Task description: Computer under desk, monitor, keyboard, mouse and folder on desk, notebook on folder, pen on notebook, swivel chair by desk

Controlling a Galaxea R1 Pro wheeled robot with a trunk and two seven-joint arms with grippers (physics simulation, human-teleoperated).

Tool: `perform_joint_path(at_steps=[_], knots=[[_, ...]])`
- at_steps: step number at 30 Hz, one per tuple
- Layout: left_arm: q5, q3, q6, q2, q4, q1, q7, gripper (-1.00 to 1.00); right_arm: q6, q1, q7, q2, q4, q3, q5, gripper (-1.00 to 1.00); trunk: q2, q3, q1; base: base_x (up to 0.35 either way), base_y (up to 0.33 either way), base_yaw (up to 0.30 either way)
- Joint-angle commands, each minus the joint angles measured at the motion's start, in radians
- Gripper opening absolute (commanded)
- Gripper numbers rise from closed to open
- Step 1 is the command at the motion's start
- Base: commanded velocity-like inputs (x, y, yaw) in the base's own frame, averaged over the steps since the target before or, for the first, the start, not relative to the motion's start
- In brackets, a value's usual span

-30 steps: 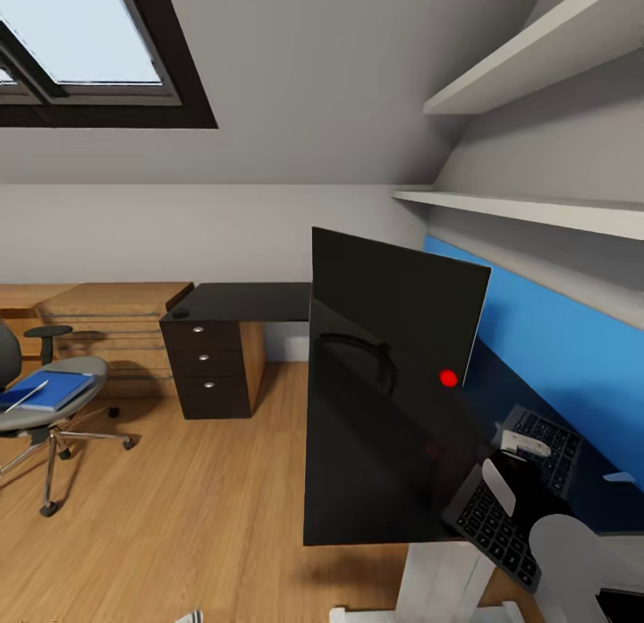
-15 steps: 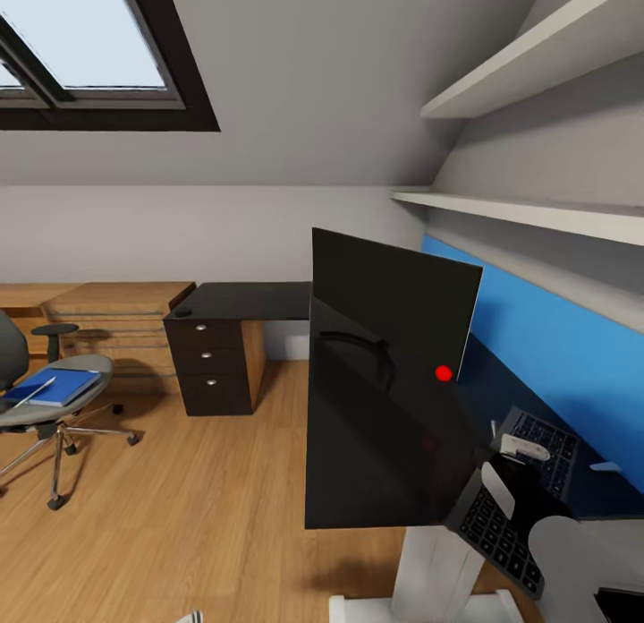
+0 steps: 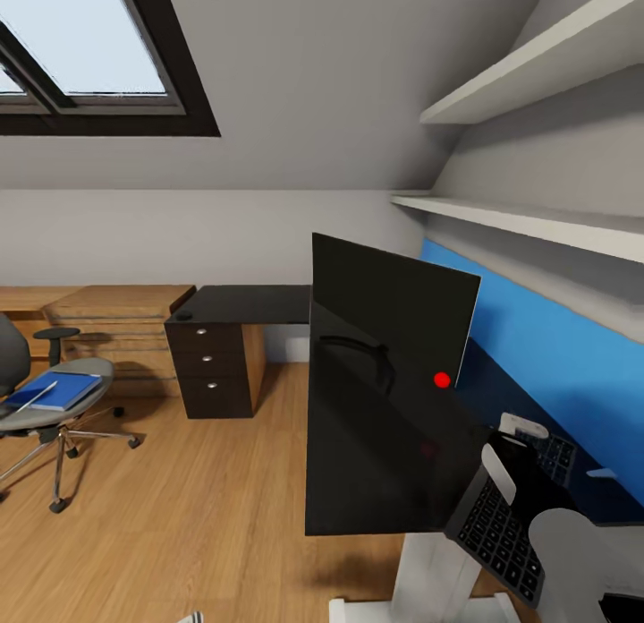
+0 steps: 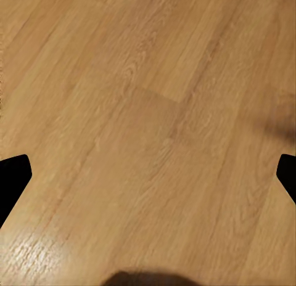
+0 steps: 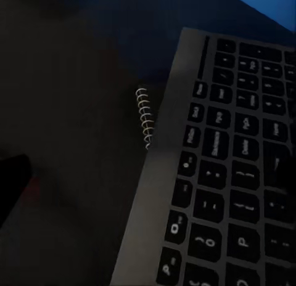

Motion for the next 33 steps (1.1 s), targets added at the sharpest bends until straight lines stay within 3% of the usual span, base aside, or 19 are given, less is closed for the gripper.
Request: perform_joint_path(at_steps=[1, 7, 11, 12, 13, 16, 18, 23, 28, 33], knots=[[0.01, -0.006, -0.006, 0.001, 0.0, 0.0, 0.007, 1.0, 0.005, 0.0, -0.005, 0.0, -0.008, 0.001, -0.008, 1.0, 0.007, 0.002, -0.004, 0.0, 0.0, 0.0], [0.01, -0.006, -0.006, 0.001, 0.0, -0.001, 0.007, 1.0, 0.027, 0.003, -0.005, 0.0, -0.066, 0.001, -0.008, 1.0, 0.049, 0.021, -0.027, 0.0, 0.0, 0.0], [0.01, -0.006, -0.006, 0.001, 0.0, -0.001, 0.007, 1.0, 0.117, 0.034, -0.004, 0.004, -0.219, 0.0, -0.013, 1.0, 0.077, 0.033, -0.042, 0.0, 0.0, 0.0], [0.01, -0.005, -0.006, 0.001, 0.0, -0.001, 0.007, 1.0, 0.15, 0.066, -0.003, 0.005, -0.286, 0.0, -0.024, 1.0, 0.084, 0.037, -0.046, 0.0, 0.0, 0.0], [0.01, -0.005, -0.006, 0.002, 0.0, -0.001, 0.007, 1.0, 0.201, 0.162, -0.004, 0.006, -0.451, 0.0, -0.08, 1.0, 0.091, 0.04, -0.05, 0.0, 0.0, 0.0], [0.01, -0.005, -0.006, 0.002, 0.0, -0.001, 0.007, 1.0, 0.219, 0.201, -0.005, 0.006, -0.534, 0.0, -0.123, 1.0, 0.112, 0.049, -0.061, 0.0, 0.0, 0.0], [0.01, -0.005, -0.006, 0.002, 0.0, -0.001, 0.007, 1.0, 0.242, 0.232, -0.005, 0.006, -0.606, 0.0, -0.176, 1.0, 0.112, 0.049, -0.061, 0.0, 0.0, 0.0], [0.009, -0.005, -0.006, 0.002, 0.0, -0.001, 0.006, 1.0, 0.26, 0.255, -0.008, 0.007, -0.653, -0.001, -0.268, 1.0, 0.112, 0.049, -0.061, 0.0, 0.0, 0.0], [0.009, -0.005, -0.007, 0.002, 0.0, -0.001, 0.006, 1.0, 0.261, 0.258, -0.01, 0.007, -0.661, -0.002, -0.328, 1.0, 0.112, 0.049, -0.061, 0.0, 0.0, 0.0], [0.009, -0.005, -0.007, 0.002, 0.0, -0.001, 0.006, 1.0, 0.259, 0.259, -0.011, 0.007, -0.663, -0.002, -0.341, 1.0, 0.112, 0.049, -0.061, -0.03, 0.015, 0.0]])
